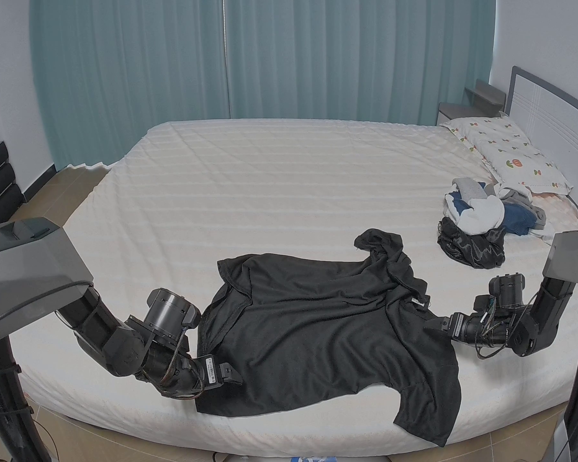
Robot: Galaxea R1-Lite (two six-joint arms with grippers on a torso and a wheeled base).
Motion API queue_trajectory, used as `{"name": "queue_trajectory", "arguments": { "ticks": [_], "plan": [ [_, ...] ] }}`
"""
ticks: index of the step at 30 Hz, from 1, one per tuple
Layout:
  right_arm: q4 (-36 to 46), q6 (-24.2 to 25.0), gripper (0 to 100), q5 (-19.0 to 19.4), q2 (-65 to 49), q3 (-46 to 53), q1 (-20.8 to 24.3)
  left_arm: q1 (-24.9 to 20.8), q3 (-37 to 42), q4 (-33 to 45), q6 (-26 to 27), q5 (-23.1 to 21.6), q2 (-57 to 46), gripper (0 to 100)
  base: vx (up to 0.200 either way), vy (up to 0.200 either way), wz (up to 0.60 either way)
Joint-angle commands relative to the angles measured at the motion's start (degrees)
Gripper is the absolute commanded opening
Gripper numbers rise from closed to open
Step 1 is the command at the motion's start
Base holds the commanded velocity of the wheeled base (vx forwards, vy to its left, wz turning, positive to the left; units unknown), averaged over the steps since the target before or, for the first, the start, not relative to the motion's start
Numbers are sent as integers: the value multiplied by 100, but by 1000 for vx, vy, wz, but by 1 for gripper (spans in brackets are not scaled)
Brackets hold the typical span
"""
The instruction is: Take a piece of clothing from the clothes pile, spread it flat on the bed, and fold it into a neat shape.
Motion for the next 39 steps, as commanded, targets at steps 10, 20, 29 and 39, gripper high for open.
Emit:
{"name": "queue_trajectory", "arguments": {
  "ticks": [10, 20, 29, 39],
  "plan": [
    [7, -742, 100, 311, -217, 609, -62, -54, -165, 18, -31, 32, 131, 100, 0, 0, 0],
    [332, -1226, 100, 319, -279, 829, -53, -397, -183, -17, -40, 1016, 457, 100, 0, 0, 0],
    [359, -1287, 0, 319, -270, 917, 17, -406, -227, 53, -93, 1060, 448, 0, 0, 0, 0],
    [2046, -2219, 0, 319, -929, 873, -141, -195, -447, 1319, 215, 1078, 96, 0, 0, 0, 0]
  ]
}}
